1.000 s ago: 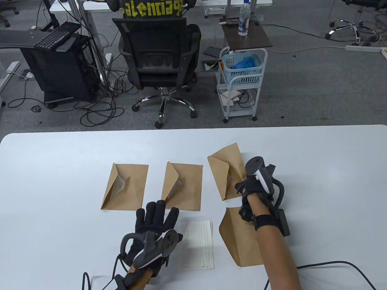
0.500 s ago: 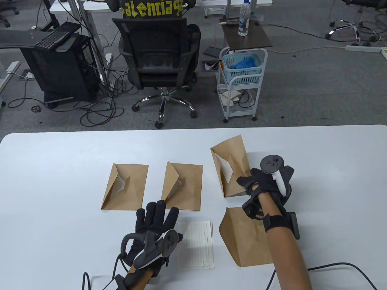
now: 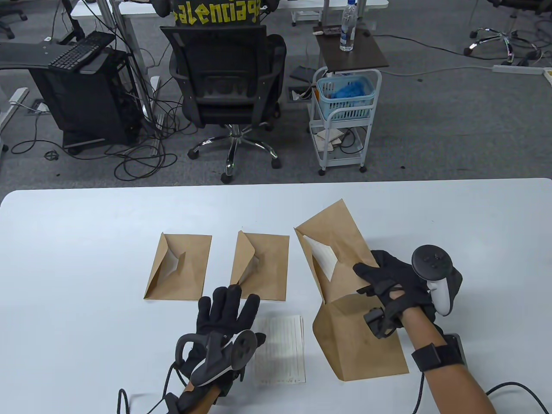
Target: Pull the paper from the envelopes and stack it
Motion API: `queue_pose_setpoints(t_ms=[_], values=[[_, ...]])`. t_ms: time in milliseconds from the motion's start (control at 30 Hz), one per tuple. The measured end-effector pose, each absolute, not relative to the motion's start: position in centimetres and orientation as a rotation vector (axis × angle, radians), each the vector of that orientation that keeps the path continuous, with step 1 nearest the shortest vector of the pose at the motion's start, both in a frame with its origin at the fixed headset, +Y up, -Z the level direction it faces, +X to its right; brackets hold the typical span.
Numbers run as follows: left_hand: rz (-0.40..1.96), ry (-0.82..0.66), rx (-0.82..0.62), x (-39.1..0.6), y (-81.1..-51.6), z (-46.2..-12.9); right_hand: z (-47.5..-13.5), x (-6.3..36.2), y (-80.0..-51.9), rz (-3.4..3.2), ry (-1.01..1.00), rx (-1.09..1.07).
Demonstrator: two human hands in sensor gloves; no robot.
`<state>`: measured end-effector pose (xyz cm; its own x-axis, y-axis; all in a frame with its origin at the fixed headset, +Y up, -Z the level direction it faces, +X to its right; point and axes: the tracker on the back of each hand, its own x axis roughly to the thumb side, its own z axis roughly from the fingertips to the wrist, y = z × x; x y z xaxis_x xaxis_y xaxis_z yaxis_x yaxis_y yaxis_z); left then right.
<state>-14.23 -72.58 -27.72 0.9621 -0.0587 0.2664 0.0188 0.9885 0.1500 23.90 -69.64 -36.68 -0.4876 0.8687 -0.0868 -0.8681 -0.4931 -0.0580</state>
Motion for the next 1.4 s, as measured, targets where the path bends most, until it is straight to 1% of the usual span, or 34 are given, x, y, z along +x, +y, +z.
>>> queue_pose_setpoints(t_ms=[133,200,333,433,533,667,833,1000,1133,1400], values=[[0.005,-0.301,0.209,-13.8,-71.7,-27.0,-34.1,23.7,-69.5,2.087,-0.007,-0.052],[0.031,-0.325,0.239,-13.5,-71.4,-26.5,-32.5,23.4,-69.7,2.113,-0.011,0.028],[0.042,-0.376,0.281,-12.6,-71.2,-25.7,-29.9,22.7,-70.8,2.139,0.010,0.140],[0.039,-0.383,0.306,-11.9,-71.0,-25.3,-28.9,22.1,-71.6,2.127,0.032,0.186],[0.032,-0.443,0.316,-10.9,-71.2,-24.7,-28.2,21.4,-72.4,2.139,0.059,0.212],[-0.041,-0.505,0.320,-9.9,-71.8,-24.3,-27.4,20.6,-72.7,2.189,0.027,0.241],[-0.076,-0.500,0.268,-9.9,-72.8,-24.8,-26.9,20.4,-72.7,2.131,-0.009,0.264],[-0.045,-0.479,0.201,-10.0,-73.2,-25.2,-26.9,20.3,-73.4,1.981,0.059,0.245],[0.089,-0.407,0.147,-10.7,-73.0,-25.6,-26.9,20.2,-73.8,1.917,0.107,0.226],[0.380,-0.335,0.089,-12.0,-72.5,-26.2,-26.4,19.4,-74.4,1.795,0.151,0.237]])
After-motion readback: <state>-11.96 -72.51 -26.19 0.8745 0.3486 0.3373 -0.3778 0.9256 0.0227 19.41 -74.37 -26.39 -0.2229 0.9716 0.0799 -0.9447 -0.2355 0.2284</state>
